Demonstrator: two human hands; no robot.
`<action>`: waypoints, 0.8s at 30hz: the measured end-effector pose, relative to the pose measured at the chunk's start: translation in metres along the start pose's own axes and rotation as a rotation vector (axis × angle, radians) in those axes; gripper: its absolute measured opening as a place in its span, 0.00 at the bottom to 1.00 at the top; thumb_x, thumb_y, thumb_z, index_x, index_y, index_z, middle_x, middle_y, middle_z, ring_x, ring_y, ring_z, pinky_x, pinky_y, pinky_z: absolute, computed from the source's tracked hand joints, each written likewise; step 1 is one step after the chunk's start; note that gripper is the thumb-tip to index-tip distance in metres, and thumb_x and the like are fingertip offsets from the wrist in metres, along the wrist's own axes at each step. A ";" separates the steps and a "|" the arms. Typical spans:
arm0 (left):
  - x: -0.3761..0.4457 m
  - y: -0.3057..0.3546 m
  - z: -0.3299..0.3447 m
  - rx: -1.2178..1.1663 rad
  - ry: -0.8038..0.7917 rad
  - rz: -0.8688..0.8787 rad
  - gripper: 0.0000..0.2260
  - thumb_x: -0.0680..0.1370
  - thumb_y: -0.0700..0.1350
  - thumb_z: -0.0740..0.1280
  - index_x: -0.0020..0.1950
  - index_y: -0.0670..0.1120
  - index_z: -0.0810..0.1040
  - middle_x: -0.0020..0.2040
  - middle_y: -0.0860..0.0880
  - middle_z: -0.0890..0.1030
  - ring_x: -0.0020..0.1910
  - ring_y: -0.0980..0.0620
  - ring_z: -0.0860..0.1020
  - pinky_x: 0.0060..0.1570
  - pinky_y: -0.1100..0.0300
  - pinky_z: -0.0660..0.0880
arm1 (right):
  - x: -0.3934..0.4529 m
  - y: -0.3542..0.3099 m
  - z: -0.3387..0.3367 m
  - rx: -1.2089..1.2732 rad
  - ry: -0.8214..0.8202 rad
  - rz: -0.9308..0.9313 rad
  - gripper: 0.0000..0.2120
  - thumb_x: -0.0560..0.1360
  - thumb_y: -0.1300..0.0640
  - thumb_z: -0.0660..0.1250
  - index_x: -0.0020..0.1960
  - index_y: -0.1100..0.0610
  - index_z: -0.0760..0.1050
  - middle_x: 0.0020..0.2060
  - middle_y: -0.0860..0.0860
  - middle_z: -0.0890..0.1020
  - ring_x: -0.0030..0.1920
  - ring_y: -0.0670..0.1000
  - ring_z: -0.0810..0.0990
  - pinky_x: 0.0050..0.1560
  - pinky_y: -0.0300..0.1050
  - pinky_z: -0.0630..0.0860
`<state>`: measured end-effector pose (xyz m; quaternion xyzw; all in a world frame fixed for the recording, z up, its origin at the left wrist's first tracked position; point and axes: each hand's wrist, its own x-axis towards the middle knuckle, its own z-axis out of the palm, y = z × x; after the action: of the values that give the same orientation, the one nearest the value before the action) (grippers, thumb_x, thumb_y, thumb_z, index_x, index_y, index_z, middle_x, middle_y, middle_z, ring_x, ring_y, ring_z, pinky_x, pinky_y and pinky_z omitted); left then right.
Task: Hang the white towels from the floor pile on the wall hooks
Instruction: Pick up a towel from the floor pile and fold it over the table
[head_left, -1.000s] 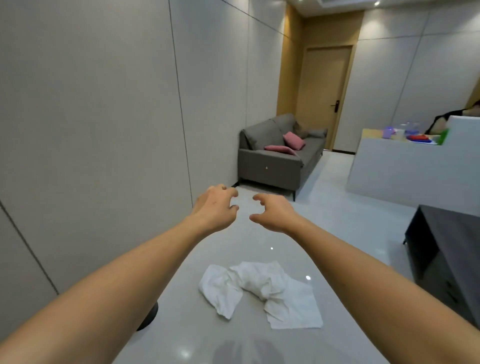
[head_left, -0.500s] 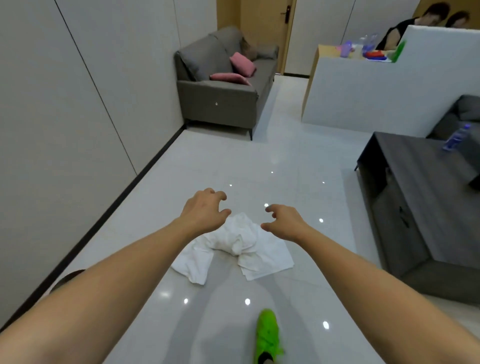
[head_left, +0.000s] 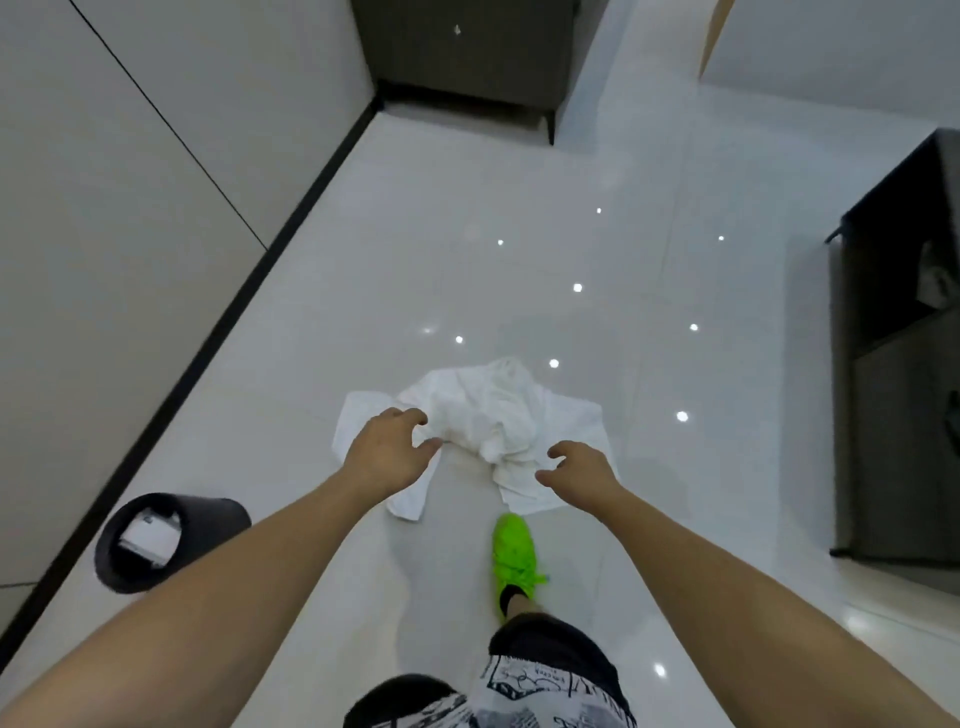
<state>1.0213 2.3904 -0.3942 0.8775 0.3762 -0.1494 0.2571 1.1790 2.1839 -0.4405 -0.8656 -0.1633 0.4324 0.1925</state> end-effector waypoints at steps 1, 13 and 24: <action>0.011 -0.003 0.008 -0.015 -0.015 -0.034 0.20 0.78 0.57 0.65 0.67 0.50 0.74 0.62 0.47 0.76 0.60 0.47 0.74 0.52 0.57 0.69 | 0.014 0.003 0.002 0.013 -0.016 0.025 0.24 0.72 0.51 0.70 0.67 0.55 0.74 0.59 0.53 0.80 0.59 0.53 0.77 0.55 0.42 0.73; 0.113 -0.086 0.141 -0.136 -0.258 -0.318 0.19 0.77 0.53 0.68 0.65 0.47 0.77 0.58 0.42 0.78 0.59 0.43 0.75 0.56 0.56 0.68 | 0.175 0.017 0.129 -0.017 -0.262 0.154 0.21 0.73 0.52 0.70 0.64 0.57 0.77 0.62 0.54 0.79 0.62 0.55 0.77 0.58 0.42 0.70; 0.257 -0.284 0.334 -0.223 -0.395 -0.414 0.16 0.77 0.53 0.68 0.63 0.48 0.78 0.57 0.46 0.80 0.56 0.47 0.77 0.52 0.62 0.66 | 0.377 0.040 0.399 0.029 -0.312 0.304 0.14 0.73 0.54 0.69 0.56 0.59 0.81 0.55 0.56 0.83 0.57 0.57 0.79 0.56 0.45 0.74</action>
<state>0.9618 2.5183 -0.8820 0.7024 0.5040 -0.3242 0.3840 1.0759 2.3951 -0.9382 -0.8001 -0.0526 0.5874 0.1097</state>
